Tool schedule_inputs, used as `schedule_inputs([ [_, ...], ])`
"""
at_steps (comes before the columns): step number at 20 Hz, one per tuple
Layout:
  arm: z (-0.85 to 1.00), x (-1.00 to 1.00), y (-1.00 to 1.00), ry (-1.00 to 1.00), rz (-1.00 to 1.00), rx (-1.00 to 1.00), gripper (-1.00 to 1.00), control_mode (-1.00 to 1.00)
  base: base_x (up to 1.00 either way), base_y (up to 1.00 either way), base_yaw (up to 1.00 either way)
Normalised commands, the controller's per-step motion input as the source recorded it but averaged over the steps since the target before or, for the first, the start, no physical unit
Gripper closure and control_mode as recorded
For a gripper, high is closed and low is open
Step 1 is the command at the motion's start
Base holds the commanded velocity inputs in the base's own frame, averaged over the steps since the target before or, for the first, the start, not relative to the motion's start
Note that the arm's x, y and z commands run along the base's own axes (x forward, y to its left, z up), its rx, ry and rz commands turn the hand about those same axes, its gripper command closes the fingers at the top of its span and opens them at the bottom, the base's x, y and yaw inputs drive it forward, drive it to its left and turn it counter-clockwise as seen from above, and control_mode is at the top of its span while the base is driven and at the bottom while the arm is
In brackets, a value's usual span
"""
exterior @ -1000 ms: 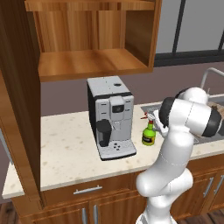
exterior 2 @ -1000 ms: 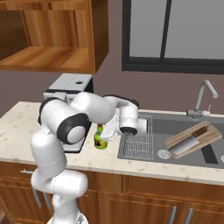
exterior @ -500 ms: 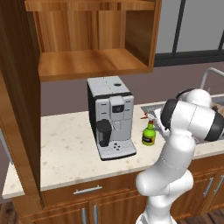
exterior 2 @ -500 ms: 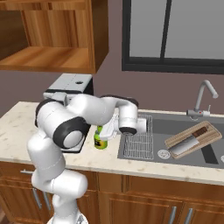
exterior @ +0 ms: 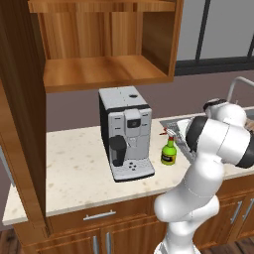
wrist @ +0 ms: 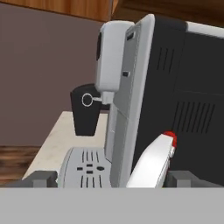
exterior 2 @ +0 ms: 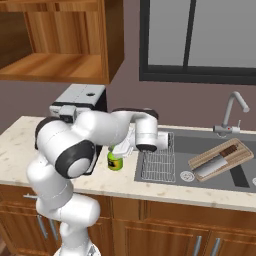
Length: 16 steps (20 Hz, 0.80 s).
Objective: Move the cutting board and knife to the sink. Then move spray from the cabinet to the counter.
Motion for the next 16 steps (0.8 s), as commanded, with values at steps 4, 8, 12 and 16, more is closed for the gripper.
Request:
schedule_inputs([
  [4,0.17,-0.18,-0.20,0.00,-0.05,0.00,-1.00,-1.00,0.00,0.00,0.00],
  [8,0.17,-0.27,-0.21,0.00,-0.06,0.00,-1.00,-1.00,0.00,0.00,0.00],
  [12,0.15,-0.22,-0.20,0.00,-0.08,0.00,-1.00,-1.00,0.00,0.00,0.00],
  [16,0.25,-0.38,-0.28,0.00,-0.09,0.00,-1.00,-1.00,0.00,0.00,0.00],
])
